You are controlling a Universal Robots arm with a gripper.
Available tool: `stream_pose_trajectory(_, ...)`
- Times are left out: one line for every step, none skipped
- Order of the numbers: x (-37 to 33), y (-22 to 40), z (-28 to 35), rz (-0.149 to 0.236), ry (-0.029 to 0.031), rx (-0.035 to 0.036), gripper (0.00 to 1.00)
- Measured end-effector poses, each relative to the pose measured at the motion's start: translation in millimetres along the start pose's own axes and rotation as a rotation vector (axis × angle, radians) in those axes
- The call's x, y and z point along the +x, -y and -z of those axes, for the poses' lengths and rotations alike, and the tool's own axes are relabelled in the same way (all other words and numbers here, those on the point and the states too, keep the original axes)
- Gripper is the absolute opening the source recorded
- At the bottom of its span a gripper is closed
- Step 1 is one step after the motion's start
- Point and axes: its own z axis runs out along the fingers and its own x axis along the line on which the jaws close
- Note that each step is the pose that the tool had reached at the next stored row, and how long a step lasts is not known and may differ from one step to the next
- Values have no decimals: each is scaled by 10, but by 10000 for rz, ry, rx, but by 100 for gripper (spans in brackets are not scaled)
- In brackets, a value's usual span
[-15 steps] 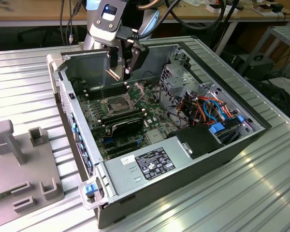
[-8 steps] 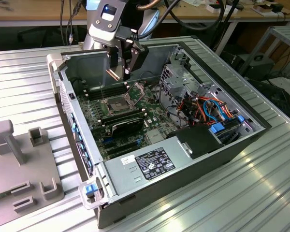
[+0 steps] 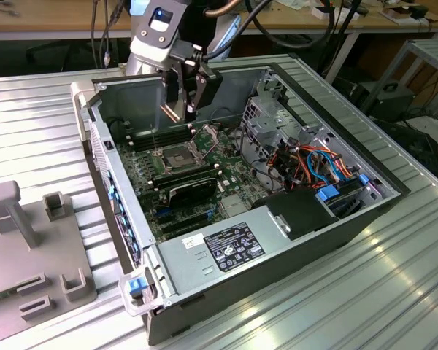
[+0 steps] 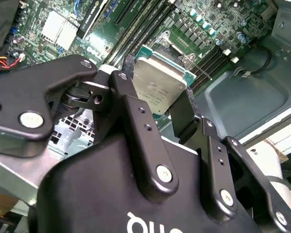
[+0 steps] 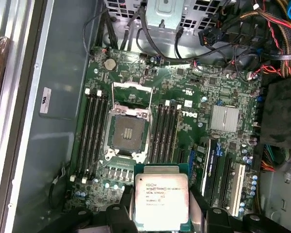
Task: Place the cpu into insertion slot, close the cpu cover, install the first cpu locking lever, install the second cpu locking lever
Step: 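Place the cpu into insertion slot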
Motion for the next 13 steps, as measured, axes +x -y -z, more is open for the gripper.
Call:
stream_pose_trajectory(12, -1, -11, -673, 29, 15, 55)
stream_pose_trajectory(13, -1, -15, -910, 39, 21, 55)
stream_pose_trajectory(14, -1, -17, -1009, 44, 23, 55)
stream_pose_trajectory(14, -1, -18, -1095, 48, 26, 55)
stream_pose_trajectory(14, -1, -20, -1217, 54, 29, 55)
stream_pose_trajectory(14, -1, -21, -1296, 58, 31, 55)
stream_pose_trajectory(15, -1, -22, -1372, 62, 32, 55)
stream_pose_trajectory(15, -1, -23, -1431, 65, 34, 55)
stream_pose_trajectory(15, -1, -24, -1494, 68, 35, 55)
stream_pose_trajectory(15, -1, -25, -1534, 69, 36, 55)
stream_pose_trajectory(15, -1, -25, -1568, 71, 37, 55)
stream_pose_trajectory(15, -1, -25, -1582, 72, 37, 55)
stream_pose_trajectory(15, -1, -26, -1587, 71, 37, 55)
